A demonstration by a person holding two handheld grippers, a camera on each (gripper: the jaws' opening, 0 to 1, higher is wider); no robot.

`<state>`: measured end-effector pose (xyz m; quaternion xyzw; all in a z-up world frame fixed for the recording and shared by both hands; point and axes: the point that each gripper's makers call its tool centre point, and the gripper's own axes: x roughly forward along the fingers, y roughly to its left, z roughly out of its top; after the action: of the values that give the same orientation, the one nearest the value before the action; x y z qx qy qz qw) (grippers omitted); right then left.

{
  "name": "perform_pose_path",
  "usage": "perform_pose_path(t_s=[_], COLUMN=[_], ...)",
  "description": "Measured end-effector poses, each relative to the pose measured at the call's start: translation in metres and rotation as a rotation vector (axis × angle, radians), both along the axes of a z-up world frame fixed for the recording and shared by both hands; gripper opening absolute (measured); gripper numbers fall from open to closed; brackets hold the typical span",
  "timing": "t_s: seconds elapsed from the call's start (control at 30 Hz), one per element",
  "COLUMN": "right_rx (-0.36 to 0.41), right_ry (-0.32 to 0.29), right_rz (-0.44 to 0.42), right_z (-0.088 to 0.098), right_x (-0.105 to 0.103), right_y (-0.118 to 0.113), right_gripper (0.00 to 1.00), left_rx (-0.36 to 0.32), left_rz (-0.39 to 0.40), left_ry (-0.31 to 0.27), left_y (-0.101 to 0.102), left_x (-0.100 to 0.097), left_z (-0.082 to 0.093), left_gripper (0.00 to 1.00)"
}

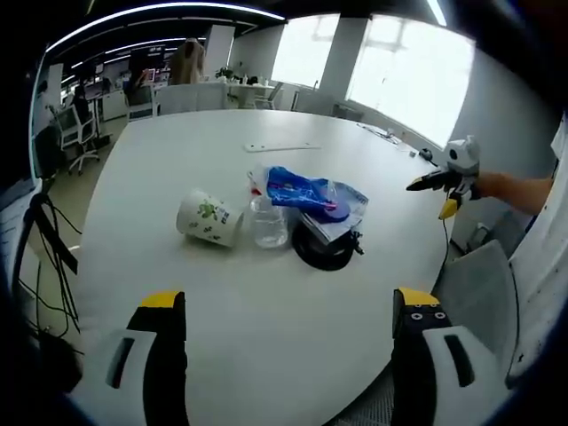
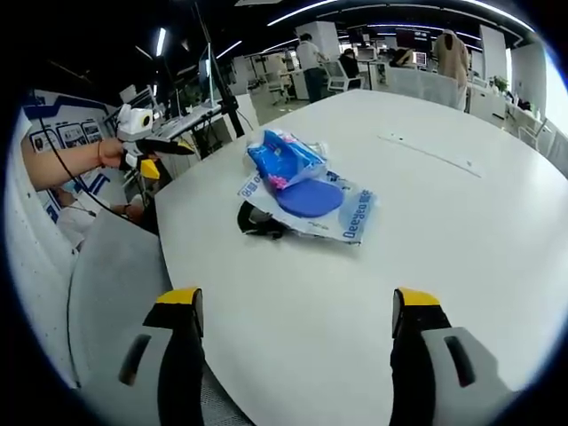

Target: Arrange the tabletop items into an orderly group along one side of the table until the central work area is clear of visible clutter.

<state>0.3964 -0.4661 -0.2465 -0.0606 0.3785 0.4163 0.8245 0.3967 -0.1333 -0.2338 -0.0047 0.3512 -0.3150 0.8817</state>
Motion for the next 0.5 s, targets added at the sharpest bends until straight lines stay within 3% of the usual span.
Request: perform_pose_path(t_s=[0.5], right_rx=[-0.007], right_ry=[0.001], right_rz=[0.012], right_z=[0.0007], right_x=[0.0020], right_y=[0.0018], right_gripper=[0.88], left_rx=[-0.002], left_rz=[0.002], left_ry=[-0.002], left_y=[0.0020], left_x=[0.0005], left_z=[0.0012], left_gripper=[1.00])
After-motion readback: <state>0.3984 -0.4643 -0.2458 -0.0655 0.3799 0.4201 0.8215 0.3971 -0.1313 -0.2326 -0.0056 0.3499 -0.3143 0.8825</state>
